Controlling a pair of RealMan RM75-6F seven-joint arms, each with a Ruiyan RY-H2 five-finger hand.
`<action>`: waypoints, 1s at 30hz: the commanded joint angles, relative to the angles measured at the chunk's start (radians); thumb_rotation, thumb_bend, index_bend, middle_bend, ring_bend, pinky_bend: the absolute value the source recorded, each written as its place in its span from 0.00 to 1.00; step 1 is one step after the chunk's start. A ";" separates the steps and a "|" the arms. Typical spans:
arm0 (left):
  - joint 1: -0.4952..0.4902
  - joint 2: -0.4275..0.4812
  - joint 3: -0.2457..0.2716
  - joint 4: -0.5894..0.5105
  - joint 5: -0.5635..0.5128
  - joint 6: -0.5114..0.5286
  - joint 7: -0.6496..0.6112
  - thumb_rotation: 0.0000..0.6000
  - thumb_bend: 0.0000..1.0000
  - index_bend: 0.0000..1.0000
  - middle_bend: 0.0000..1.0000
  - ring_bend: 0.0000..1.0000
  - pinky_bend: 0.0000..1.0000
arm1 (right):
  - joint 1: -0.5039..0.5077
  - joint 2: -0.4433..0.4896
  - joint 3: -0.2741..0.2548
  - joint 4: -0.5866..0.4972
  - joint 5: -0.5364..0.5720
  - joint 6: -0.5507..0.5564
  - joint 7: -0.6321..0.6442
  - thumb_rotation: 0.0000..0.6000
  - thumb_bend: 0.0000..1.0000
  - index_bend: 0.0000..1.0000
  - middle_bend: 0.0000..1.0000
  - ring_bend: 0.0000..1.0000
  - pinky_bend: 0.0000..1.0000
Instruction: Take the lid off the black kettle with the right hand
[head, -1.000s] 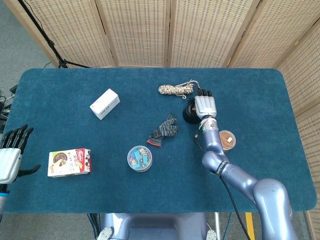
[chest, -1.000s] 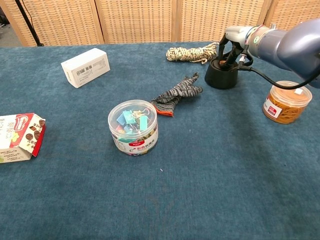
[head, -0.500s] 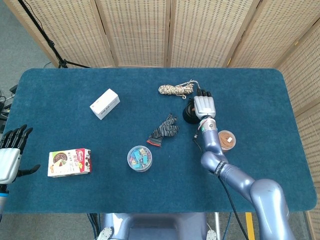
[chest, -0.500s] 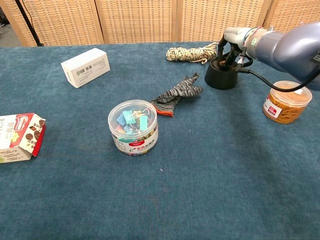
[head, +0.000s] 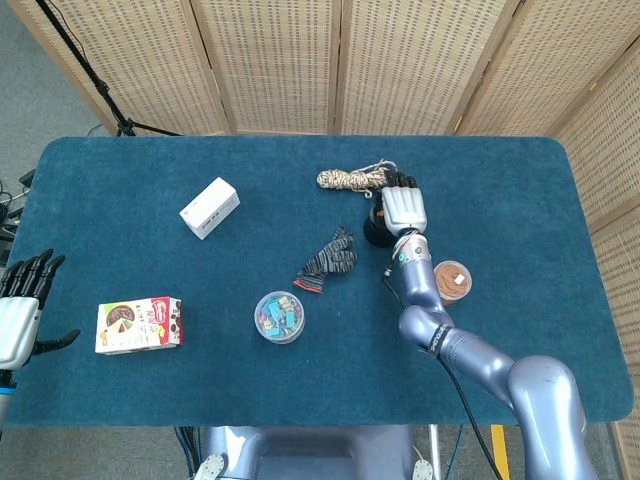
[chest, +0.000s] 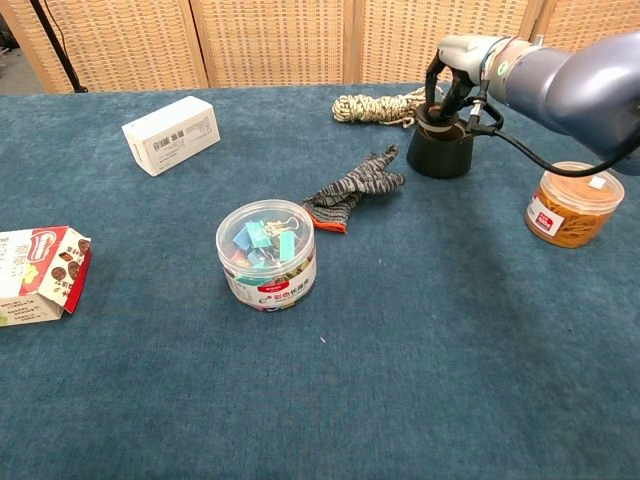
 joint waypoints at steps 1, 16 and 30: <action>0.001 0.002 0.002 -0.001 0.006 0.002 -0.003 1.00 0.00 0.00 0.00 0.00 0.05 | -0.018 0.047 -0.003 -0.099 -0.010 0.054 -0.022 1.00 0.48 0.62 0.09 0.00 0.09; 0.016 0.012 0.017 -0.001 0.050 0.033 -0.037 1.00 0.00 0.00 0.00 0.00 0.05 | -0.184 0.237 -0.159 -0.636 -0.173 0.315 -0.083 1.00 0.52 0.62 0.09 0.00 0.09; 0.036 0.018 0.034 0.003 0.092 0.068 -0.061 1.00 0.00 0.00 0.00 0.00 0.05 | -0.281 0.127 -0.296 -0.474 -0.311 0.341 -0.032 1.00 0.53 0.62 0.09 0.00 0.11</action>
